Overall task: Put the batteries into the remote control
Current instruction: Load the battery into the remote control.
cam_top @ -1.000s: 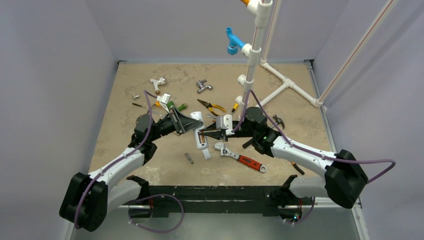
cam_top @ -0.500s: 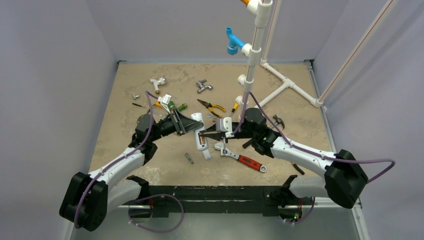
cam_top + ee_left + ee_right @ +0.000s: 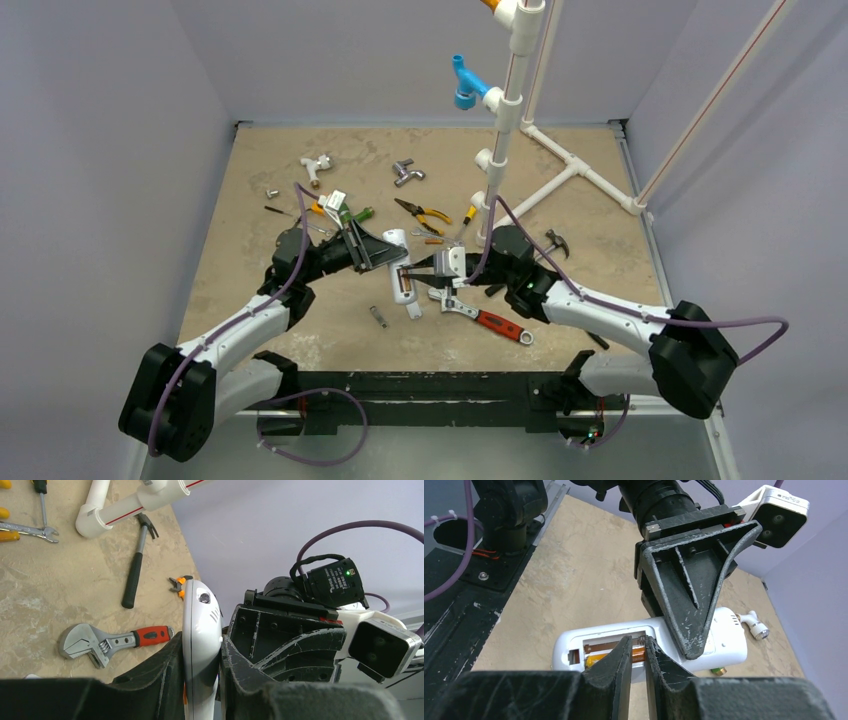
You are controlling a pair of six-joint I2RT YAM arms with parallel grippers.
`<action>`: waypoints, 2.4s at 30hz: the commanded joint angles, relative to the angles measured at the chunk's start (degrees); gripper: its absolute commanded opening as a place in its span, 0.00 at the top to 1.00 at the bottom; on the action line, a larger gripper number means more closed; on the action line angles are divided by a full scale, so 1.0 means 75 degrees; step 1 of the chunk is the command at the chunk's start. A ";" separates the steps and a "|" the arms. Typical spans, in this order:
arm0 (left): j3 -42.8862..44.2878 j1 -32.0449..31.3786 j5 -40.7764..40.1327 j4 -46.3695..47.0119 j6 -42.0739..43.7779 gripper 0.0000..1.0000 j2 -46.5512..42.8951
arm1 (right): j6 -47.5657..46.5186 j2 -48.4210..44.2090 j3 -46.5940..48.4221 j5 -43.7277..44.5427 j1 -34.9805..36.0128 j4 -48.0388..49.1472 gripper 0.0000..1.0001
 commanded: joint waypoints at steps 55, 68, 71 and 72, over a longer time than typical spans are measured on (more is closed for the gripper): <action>0.0476 0.0052 -0.0035 0.1739 0.0349 1.00 -0.0227 | 0.8608 -0.0525 0.0805 0.2956 0.0053 -0.1267 0.53; 0.0475 0.0060 -0.0061 0.1618 0.0349 1.00 -0.0255 | 0.8110 -0.0321 0.1021 0.3578 0.0053 -0.2001 0.89; 0.0463 0.0050 -0.0083 0.1552 0.0374 1.00 -0.0279 | 0.7928 -0.0366 0.1085 0.3777 0.0054 -0.2220 0.90; 0.0458 0.0053 -0.0100 0.1493 0.0397 1.00 -0.0285 | 0.7857 -0.0397 0.1105 0.3815 0.0053 -0.2267 0.86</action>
